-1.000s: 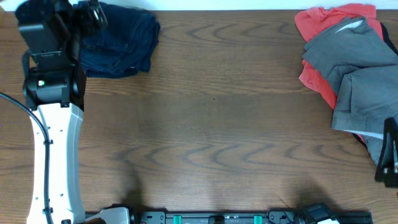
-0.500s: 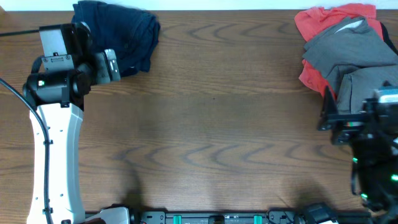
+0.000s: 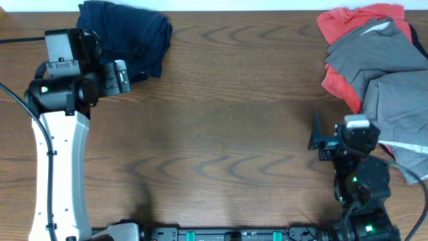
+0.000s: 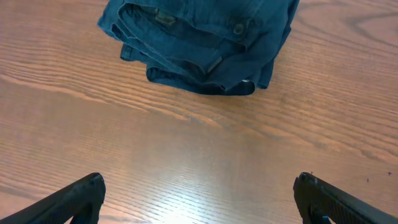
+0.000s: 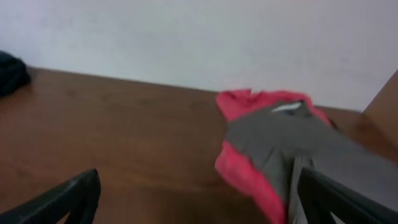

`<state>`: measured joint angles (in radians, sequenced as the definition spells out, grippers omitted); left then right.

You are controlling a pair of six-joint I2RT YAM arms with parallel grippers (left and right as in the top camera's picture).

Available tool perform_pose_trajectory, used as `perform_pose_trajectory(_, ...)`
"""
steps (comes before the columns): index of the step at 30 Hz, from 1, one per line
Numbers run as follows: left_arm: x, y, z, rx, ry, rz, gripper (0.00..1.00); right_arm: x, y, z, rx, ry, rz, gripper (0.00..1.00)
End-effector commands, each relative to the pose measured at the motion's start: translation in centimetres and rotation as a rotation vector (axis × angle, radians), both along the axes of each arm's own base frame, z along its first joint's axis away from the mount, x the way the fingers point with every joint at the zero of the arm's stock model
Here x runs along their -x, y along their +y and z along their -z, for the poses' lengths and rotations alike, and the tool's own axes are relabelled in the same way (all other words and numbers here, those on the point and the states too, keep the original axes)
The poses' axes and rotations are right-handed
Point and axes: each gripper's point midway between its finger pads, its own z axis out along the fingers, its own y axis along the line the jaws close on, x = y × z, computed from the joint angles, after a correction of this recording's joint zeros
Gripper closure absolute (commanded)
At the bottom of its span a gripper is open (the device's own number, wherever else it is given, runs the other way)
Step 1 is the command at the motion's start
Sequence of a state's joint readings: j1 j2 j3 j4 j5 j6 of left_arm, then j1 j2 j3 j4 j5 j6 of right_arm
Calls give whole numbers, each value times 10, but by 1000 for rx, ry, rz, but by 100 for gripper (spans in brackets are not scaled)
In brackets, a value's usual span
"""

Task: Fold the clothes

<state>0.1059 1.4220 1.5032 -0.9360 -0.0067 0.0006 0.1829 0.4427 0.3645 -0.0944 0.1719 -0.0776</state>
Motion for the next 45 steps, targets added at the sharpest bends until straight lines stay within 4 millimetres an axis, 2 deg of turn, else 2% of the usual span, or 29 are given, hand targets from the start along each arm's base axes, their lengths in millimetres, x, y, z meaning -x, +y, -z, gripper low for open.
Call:
perform_pose_trajectory(1, 1, 1, -5, -8, -11, 1, 2, 7, -3, 20, -33, -10, -2, 1)
perform_pose_trajectory(5, 1, 1, -5, -8, -11, 1, 2, 12, -8, 50, -85, 17, 24, 1)
perform_pose_trajectory(7, 1, 1, -5, -8, -11, 1, 2, 14, -4, 63, -89, 31, 1, 1)
perform_pose_trajectory(15, 1, 1, -5, -8, -11, 1, 2, 23, 13, 97, -32, 33, -115, 1)
perform_pose_trajectory(22, 1, 1, -5, -8, -11, 1, 2, 25, 15, 83, -17, -32, -135, 1)
perform_pose_trajectory(26, 1, 1, -5, -8, -11, 1, 2, 27, 15, 67, -36, -102, -133, 1)
perform_pose_trajectory(45, 1, 1, -5, -8, -11, 1, 2, 27, 15, 68, -35, -95, -134, 1)
